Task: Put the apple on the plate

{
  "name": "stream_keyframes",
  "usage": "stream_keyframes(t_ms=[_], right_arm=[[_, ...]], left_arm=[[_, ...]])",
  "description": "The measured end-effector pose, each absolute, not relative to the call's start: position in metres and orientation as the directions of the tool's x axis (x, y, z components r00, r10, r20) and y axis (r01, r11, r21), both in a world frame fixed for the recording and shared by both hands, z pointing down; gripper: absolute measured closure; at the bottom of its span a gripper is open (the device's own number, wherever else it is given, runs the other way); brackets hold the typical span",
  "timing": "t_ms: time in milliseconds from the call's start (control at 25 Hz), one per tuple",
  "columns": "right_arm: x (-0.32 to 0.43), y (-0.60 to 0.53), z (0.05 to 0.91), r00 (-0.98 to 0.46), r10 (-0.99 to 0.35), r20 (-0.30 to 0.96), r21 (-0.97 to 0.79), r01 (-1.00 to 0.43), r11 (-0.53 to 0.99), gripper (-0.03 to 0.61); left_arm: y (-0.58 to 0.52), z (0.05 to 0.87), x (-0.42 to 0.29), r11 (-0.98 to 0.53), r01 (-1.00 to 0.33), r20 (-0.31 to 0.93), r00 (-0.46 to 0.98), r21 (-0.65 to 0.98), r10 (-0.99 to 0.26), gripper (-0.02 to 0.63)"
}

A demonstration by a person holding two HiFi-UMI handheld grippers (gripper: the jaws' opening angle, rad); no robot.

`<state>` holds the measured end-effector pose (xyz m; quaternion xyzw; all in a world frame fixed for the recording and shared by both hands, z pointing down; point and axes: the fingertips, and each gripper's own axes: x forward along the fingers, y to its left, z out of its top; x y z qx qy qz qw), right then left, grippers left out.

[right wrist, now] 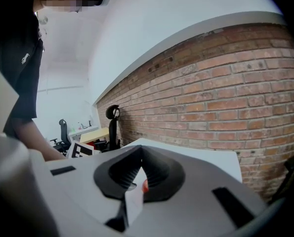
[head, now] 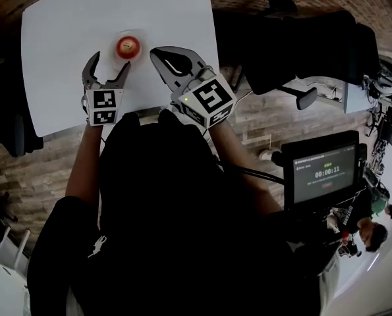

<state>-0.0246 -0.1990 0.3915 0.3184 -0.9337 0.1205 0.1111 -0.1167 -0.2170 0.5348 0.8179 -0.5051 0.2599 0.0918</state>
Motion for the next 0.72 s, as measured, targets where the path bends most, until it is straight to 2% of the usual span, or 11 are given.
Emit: stream_keyframes(t_ms=[440, 720], right_arm=[[-0.055, -0.186, 0.37, -0.849, -0.483, 0.215, -0.151, -0.517, 0.843, 0.575], [-0.067, -0.178, 0.354, -0.873, -0.459, 0.168, -0.135, -0.481, 0.866, 0.575]], left_arm=[[-0.19, 0.454, -0.136, -0.39, -0.906, 0.406, 0.297, -0.168, -0.864, 0.359], [-0.161, 0.42, -0.15, -0.36, -0.921, 0.38, 0.283, -0.15, -0.881, 0.513]])
